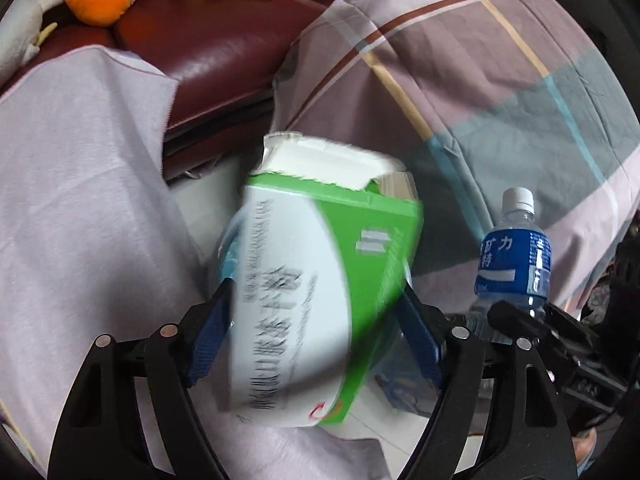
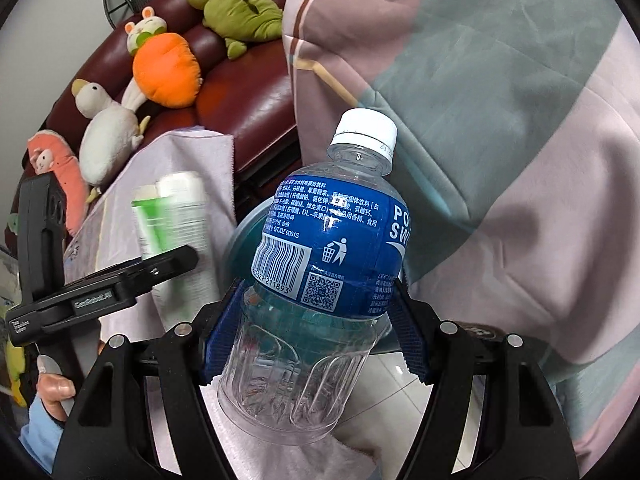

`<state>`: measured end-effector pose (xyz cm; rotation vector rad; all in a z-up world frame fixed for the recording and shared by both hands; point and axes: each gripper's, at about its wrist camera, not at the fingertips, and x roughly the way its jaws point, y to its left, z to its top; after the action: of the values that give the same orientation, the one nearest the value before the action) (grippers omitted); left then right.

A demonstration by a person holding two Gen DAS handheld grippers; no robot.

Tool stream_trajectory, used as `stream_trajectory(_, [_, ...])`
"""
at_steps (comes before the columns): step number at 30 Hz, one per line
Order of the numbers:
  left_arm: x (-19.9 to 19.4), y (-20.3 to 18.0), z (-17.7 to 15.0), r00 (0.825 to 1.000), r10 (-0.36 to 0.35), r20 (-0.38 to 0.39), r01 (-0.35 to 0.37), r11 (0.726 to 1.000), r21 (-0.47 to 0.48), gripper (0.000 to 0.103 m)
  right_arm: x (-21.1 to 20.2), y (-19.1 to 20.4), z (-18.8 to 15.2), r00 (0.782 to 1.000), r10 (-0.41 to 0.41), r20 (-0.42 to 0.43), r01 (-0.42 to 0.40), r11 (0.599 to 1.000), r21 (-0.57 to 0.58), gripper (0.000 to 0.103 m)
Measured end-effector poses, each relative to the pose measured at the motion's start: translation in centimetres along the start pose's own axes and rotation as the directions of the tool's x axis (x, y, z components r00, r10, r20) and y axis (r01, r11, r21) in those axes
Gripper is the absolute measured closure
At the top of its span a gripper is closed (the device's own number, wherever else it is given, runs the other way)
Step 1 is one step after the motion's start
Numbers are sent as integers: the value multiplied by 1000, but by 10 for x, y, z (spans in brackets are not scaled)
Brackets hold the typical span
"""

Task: Collect trash
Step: 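Carry box and bottle over the teal wastebasket and open both tools, then return both tools to the table toward the pink cup and plastic bag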

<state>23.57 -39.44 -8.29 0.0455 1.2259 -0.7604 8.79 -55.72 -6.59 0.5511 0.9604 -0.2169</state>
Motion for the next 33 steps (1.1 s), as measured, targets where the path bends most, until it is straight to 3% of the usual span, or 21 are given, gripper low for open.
stream_trajectory(3, [11,-2,0,1000,9,-25,-9,1000,-1,14,6,0,3,1000,-9,-8,9,1000,4,37])
stream_trajectory(10, [9,6,-12,999,21,-31,-21,1000,3,12,12,4,3,1000,-22,-22,22,1000,-3,37])
stream_trajectory(19, [-19,23,-35,994,107,-18,-107,994,-32,12,33,20,2,997,-26,-73,23,999,-44,36])
stream_trajectory(22, [-25,27,-43,993,115,-30,-117,992,-40,12,41,26,2,995,-29,-92,25,999,-46,27])
stream_trajectory(33, [-61,19,-62,992,124,7,-124,992,-22,12,8,39,-6,997,-67,-47,64,995,-71,25])
